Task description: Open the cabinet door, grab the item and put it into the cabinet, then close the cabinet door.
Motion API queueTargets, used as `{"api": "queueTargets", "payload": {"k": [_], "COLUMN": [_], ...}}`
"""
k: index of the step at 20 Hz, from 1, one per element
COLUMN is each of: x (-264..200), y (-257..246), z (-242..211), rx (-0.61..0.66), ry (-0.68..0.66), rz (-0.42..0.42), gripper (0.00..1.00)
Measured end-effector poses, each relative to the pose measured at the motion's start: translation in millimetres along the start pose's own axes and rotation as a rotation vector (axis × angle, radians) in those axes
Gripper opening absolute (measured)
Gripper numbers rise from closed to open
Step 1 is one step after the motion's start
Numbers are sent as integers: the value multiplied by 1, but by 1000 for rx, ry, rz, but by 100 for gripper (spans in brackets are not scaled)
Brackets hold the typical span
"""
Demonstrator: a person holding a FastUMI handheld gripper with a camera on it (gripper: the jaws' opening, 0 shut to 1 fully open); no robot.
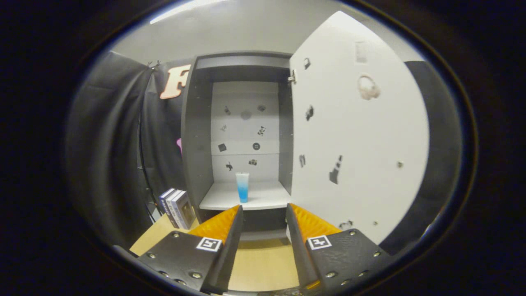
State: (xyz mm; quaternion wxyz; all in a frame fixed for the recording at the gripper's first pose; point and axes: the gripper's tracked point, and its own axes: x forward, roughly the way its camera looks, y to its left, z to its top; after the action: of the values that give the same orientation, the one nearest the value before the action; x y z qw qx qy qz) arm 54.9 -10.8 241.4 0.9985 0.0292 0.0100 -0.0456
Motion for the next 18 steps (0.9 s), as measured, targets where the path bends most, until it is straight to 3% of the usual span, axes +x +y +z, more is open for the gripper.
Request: {"api": "queueTargets", "payload": {"k": [9,11,18], "x": [-76,-77,-45], "y": [-147,-174,-223], "z": [4,0,4], "rx": [88,80,79], "ry": [-6,6,6], "rz": [-194,-220,-182], "gripper": [70,79,82]}}
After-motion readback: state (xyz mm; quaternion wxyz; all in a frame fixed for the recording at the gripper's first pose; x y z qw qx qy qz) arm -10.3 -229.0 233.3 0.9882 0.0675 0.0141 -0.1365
